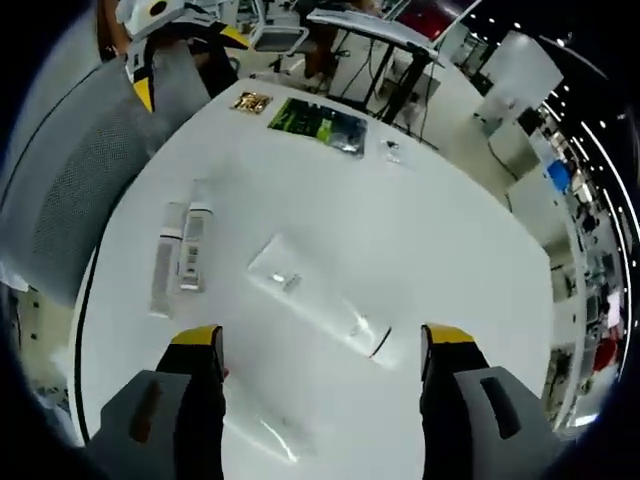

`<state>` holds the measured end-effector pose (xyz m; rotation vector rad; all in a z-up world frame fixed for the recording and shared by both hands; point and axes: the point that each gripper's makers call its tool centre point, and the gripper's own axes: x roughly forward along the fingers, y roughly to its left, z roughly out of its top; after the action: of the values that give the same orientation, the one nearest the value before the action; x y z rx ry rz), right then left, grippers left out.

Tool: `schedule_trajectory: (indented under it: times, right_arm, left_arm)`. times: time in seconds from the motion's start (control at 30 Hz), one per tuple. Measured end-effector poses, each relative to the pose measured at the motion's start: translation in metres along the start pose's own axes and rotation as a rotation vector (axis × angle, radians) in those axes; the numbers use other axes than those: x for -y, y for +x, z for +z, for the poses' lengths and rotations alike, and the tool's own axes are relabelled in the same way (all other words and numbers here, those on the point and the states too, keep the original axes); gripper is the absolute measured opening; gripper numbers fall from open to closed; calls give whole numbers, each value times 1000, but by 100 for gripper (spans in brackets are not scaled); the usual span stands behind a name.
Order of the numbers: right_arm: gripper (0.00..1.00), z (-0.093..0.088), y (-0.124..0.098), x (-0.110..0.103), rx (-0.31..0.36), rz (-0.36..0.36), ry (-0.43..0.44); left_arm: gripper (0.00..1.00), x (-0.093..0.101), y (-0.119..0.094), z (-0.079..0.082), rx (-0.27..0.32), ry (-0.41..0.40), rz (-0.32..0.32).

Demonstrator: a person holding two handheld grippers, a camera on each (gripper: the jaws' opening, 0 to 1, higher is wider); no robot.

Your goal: Arrange the skincare products in the storage area until every visible bottle or jar stands upright without overlapping.

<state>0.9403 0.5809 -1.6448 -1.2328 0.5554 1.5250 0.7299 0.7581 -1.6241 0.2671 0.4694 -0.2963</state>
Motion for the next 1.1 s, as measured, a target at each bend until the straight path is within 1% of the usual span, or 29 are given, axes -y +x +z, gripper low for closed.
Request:
schedule_trajectory:
  times: [0.13, 0.23, 0.4, 0.43, 0.47, 0.5, 0.53, 0.57, 0.67, 0.73, 0.77, 0.8, 0.87, 0.9, 0.97, 1.0, 1.03, 1.07, 1.1]
  right_arm:
    - [76, -5, 8, 6, -22, 23, -42]
    - [75, -3, 11, 7, -27, 44, -67]
    - [70, -4, 22, 11, -71, 79, -173]
    - [68, -6, 26, 12, -89, 90, -202]
    - [66, -6, 29, 12, -96, 96, -212]
    - [65, -7, 32, 10, -110, 118, -232]
    - [64, -8, 35, 11, -117, 119, -246]
    - [63, -9, 39, 11, -134, 131, -280]
    - [59, -10, 47, 10, -159, 151, -285]
    - [57, -10, 52, 6, -171, 192, -290]
    - [56, -10, 53, 6, -176, 195, -315]
    - [53, -11, 55, 6, -196, 207, -357]
    - [46, -12, 59, 4, -214, 226, -392]
    - [45, -11, 60, 5, -215, 226, -402]
    - [46, -8, 65, 5, -212, 230, -405]
    - [46, -5, 67, 2, -213, 247, -403]
    - [46, -4, 69, 3, -214, 248, -414]
    - [46, -4, 72, 5, -222, 248, -450]
    - [46, -4, 74, 5, -228, 251, -462]
  left_arm:
    - [88, 1, 0, -2, -11, 7, -3]
    - [87, 1, 1, -3, -15, 5, -3]
    - [87, -1, 1, -5, -23, 7, 2]
    - [87, -1, 1, -6, -27, 10, 2]
    - [87, -1, 1, -6, -30, 12, 1]
    - [87, 0, 1, -7, -33, 12, 0]
    - [87, 0, 1, -7, -34, 11, -2]
    - [87, 0, 2, -8, -38, 12, -4]
    - [86, 1, 2, -9, -43, 14, -9]
    - [86, 1, 2, -9, -45, 14, -8]
    - [85, 1, 2, -9, -47, 13, -9]
    - [85, 2, 2, -9, -47, 13, -11]
    - [84, 1, 3, -12, -58, 13, -12]
    - [84, 1, 3, -12, -60, 13, -12]
    - [84, 1, 3, -12, -61, 14, -12]
    - [84, 1, 3, -12, -63, 12, -11]
    - [84, 1, 3, -13, -66, 12, -12]
    - [84, 1, 3, -14, -70, 15, -14]
    - [84, 1, 3, -14, -71, 17, -13]
